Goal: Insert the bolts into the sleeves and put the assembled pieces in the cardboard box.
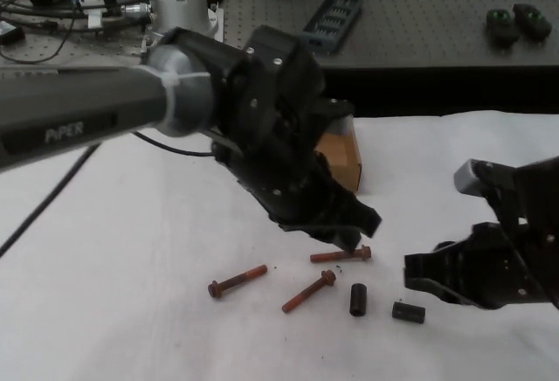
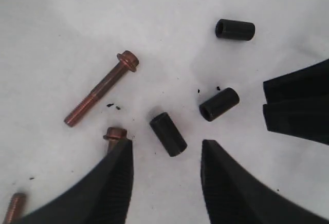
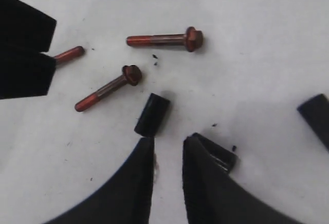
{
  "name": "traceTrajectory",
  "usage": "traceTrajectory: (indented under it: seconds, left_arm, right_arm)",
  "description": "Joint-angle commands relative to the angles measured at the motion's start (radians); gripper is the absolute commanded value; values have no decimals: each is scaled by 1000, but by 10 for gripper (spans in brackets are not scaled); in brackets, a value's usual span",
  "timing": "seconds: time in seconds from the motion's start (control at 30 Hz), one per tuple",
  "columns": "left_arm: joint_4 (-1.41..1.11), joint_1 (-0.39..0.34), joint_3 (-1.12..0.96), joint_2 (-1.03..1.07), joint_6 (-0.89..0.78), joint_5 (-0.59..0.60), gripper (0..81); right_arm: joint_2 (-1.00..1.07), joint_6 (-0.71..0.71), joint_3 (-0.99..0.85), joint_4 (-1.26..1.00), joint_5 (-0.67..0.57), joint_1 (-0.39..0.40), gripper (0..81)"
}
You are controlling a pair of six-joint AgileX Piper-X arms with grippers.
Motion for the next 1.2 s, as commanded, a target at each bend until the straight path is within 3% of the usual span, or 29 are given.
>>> traceTrajectory:
  seconds: [0.0,0.23,0.4,0.5,0.67,1.17]
  left_arm:
    - [-51,-20,-3,-14,-87,-64,315]
    - [-63,-37,-3,15,-155,-64,315]
    - [-61,-57,-2,57,-168,-67,315]
    - [-41,-60,-2,65,-126,-90,315]
    - [31,-60,-2,65,44,-223,315]
    - [36,-60,89,68,158,-242,315]
  right_arm:
    - [-51,-29,-10,34,29,-25,167]
    - [-233,-40,-10,47,100,-79,167]
    - [-251,-53,-10,80,100,-82,167]
    - [-251,-82,-10,119,100,-82,167]
    - [-251,-100,-10,145,99,-82,167]
    - [-251,-100,-10,145,68,-82,167]
